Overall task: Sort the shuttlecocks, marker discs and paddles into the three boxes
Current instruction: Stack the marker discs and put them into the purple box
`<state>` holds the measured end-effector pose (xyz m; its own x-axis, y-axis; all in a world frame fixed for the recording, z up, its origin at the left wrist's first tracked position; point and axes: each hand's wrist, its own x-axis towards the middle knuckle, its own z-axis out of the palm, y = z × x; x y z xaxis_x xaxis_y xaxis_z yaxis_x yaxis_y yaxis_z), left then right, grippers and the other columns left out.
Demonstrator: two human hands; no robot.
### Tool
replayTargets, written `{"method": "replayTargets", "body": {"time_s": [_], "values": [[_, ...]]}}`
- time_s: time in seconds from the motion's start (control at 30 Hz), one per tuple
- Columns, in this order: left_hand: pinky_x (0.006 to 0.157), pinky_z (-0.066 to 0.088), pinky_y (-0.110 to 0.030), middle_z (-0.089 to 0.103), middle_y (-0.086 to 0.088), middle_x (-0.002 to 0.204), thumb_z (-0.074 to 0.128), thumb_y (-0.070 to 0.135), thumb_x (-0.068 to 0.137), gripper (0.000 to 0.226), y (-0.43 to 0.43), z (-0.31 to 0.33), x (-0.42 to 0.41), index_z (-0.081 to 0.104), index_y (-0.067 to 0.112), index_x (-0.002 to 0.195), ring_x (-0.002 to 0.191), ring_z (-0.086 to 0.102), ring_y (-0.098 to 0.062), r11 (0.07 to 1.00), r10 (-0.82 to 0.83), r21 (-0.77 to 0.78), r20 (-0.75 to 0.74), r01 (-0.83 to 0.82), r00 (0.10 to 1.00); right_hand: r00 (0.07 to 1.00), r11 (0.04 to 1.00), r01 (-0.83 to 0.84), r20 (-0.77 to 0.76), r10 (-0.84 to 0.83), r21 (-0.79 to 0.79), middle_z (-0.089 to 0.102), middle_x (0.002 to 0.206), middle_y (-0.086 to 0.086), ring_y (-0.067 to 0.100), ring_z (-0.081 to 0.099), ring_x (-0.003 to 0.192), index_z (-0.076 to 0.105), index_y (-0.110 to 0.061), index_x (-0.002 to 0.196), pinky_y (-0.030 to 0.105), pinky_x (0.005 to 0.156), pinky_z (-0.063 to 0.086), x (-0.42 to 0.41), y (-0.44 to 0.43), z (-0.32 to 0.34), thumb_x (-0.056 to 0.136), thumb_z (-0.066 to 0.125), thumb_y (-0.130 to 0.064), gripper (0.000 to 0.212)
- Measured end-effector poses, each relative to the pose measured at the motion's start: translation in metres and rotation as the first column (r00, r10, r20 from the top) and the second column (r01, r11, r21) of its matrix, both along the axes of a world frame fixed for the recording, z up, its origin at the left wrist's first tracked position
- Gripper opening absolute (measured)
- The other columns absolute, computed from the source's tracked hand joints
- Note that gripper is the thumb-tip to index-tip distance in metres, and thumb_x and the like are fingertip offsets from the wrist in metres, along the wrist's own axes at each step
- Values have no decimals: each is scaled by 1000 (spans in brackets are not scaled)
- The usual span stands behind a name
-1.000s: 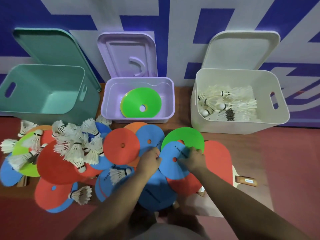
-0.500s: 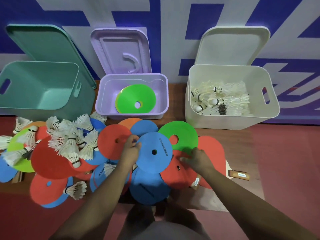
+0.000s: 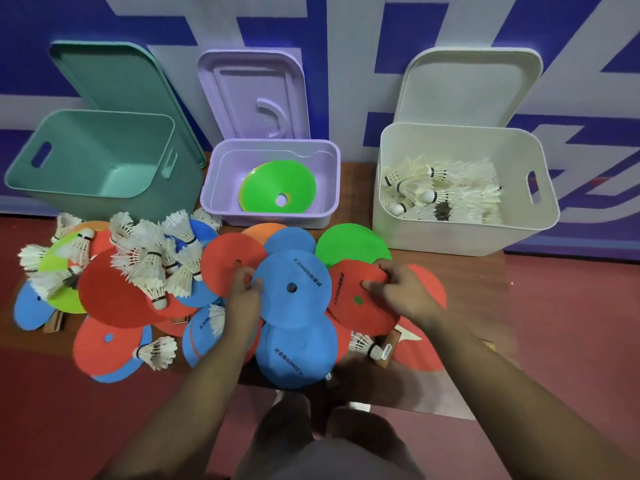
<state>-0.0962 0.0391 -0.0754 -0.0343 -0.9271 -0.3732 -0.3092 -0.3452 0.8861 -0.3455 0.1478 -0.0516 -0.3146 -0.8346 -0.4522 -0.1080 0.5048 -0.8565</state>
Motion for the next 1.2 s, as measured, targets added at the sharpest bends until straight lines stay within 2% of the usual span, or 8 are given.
{"method": "replayTargets", "body": {"time_s": [0.27,0.47,0.53,0.6,0.73,0.83,0.93,1.2], "values": [[65,43,-34,58,0,82,52,10,96,16,-2,29,15,55,24,89,73,53,-19,999,-32,10,-31,32,999,867,980,188,479,-138,-58,70,102,25,32,65,86,66,3,107,46,83,52,29,-32,20,76,74,-16,37],[60,53,-27,68,-4,84,49,3,97,16,-2,36,18,58,13,90,72,64,-19,972,-13,209,-393,103,919,862,971,200,447,-237,129,68,84,15,25,65,67,53,-10,98,36,63,55,79,-45,-6,83,72,-8,24],[64,51,-28,67,-2,86,48,12,100,17,-10,37,21,62,15,91,77,62,-19,967,-56,219,-315,130,947,835,960,222,474,-279,174,69,88,17,25,67,67,52,-8,104,36,61,59,89,-48,-14,83,71,-1,29],[74,50,-30,67,1,90,50,29,99,19,-25,31,30,65,18,94,84,60,-16,971,-209,111,-20,210,978,836,959,239,470,-284,154,72,95,18,26,70,72,58,0,110,35,65,60,96,-54,-21,83,67,4,29],[98,42,-40,56,-19,117,65,34,85,41,-75,13,55,60,8,117,111,53,-37,926,-234,-119,567,359,790,822,933,342,445,-355,114,72,91,11,17,70,71,63,-5,105,30,62,58,110,-77,-28,86,61,9,23],[97,44,-43,45,-26,129,69,38,85,69,-101,1,66,39,5,137,117,51,-42,915,-365,95,606,391,707,809,913,389,429,-403,122,72,95,12,26,67,81,64,-10,103,45,76,59,123,-100,-35,86,62,7,24],[92,44,-45,50,-29,122,71,38,83,66,-111,-16,70,42,-1,128,113,52,-44,899,-358,45,647,436,673,785,891,425,426,-451,160,70,94,14,28,64,83,64,-12,99,55,81,56,133,-116,-43,86,61,4,21],[92,47,-43,57,-16,125,56,6,88,44,-125,-23,81,44,6,130,114,55,-34,895,-354,-109,416,432,838,674,866,472,566,-475,164,70,104,17,29,67,89,61,-6,113,50,89,54,146,-130,-46,88,57,5,28]]}}
